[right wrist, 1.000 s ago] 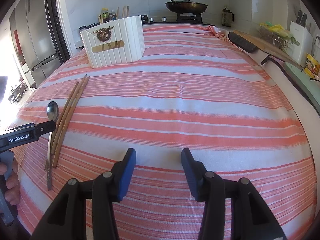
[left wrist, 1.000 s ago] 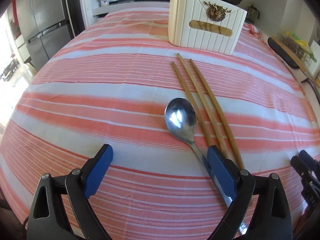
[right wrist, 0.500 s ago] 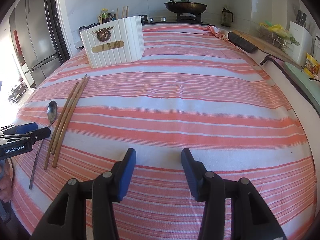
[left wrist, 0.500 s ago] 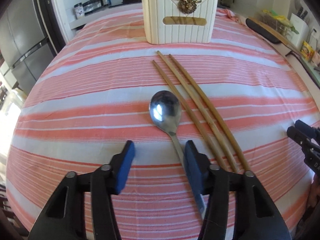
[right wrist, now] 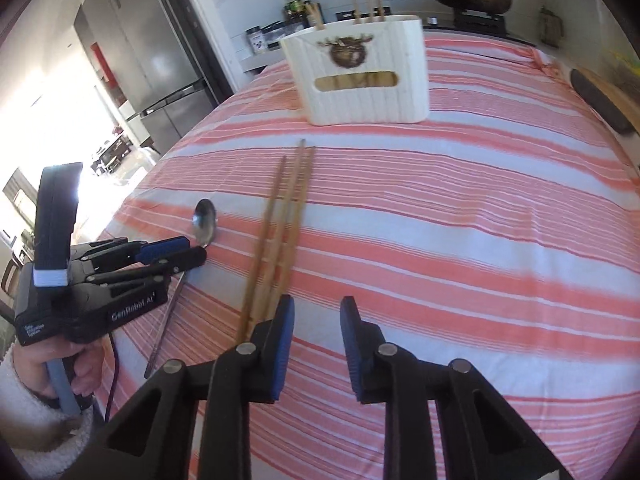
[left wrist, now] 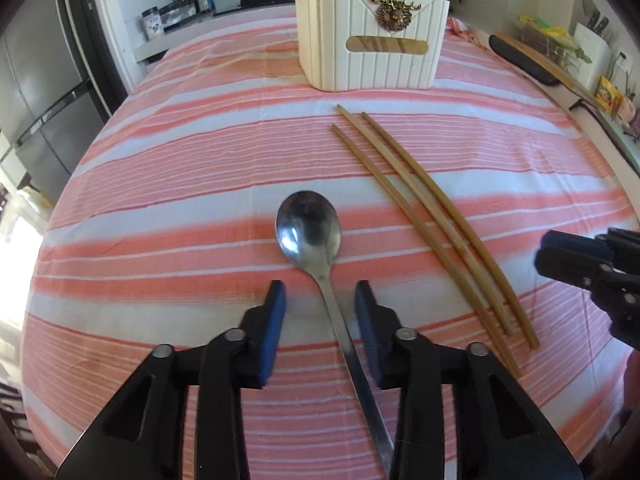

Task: Organize utensils

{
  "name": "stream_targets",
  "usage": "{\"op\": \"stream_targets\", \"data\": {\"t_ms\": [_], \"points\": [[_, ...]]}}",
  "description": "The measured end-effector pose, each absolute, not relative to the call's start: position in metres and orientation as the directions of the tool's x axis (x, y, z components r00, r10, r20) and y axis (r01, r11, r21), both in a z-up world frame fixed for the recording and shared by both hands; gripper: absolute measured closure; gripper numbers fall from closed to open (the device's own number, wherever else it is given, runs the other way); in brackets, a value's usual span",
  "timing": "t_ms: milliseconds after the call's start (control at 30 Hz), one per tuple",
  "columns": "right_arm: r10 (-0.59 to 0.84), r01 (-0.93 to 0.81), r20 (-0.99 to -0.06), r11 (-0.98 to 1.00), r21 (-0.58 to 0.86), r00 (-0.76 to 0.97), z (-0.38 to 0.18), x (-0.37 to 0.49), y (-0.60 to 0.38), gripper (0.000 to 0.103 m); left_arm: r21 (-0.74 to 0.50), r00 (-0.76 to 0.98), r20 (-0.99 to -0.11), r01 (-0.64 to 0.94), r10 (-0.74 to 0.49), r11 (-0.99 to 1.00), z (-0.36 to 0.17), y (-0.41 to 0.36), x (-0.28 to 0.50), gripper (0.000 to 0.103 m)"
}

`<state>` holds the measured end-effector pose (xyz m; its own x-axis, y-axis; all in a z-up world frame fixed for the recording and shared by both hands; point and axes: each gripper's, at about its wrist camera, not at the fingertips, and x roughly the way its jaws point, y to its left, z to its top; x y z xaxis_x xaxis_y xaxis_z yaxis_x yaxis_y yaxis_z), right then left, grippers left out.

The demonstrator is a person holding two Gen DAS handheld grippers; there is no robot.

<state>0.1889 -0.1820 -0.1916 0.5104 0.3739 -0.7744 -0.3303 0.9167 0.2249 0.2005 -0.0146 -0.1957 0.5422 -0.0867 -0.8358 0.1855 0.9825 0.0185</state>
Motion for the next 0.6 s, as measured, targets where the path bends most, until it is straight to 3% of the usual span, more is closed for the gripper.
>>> {"op": "stream_targets", "data": {"t_ms": [33,167,200,267,333,600], "points": [[0.372,-0.345,-0.782,0.914,0.214,0.5,-0.193,0.192,-0.174,0.085,0.018,0.538,-0.838,0.187,-0.088,0.982,-0.196,-0.016,0.195,0.046],[0.379,-0.379,-0.812,0.9,0.214,0.443,-0.205,0.198,-0.155,0.092,0.067,0.543,-0.837,0.22,-0.065,0.973,-0.196,-0.023,0.174,0.046],[0.372,-0.39,-0.82,0.899,0.201,0.434,-0.207,0.197,-0.152,0.094,0.077,0.545,-0.836,0.226,-0.06,0.971,-0.196,-0.024,0.171,0.049],[0.343,-0.406,-0.829,0.9,0.156,0.442,-0.208,0.193,-0.146,0.094,0.066,0.545,-0.835,0.236,-0.076,0.969,-0.196,-0.021,0.169,0.082],[0.313,-0.399,-0.836,0.908,0.125,0.45,-0.207,0.193,-0.144,0.095,0.08,0.554,-0.83,0.225,-0.06,0.971,-0.196,-0.018,0.173,0.095],[0.116,-0.202,-0.827,0.979,0.003,0.55,-0.204,0.183,-0.198,0.096,0.102,0.613,-0.789,0.178,-0.03,0.979,-0.199,0.005,0.211,0.097]]}}
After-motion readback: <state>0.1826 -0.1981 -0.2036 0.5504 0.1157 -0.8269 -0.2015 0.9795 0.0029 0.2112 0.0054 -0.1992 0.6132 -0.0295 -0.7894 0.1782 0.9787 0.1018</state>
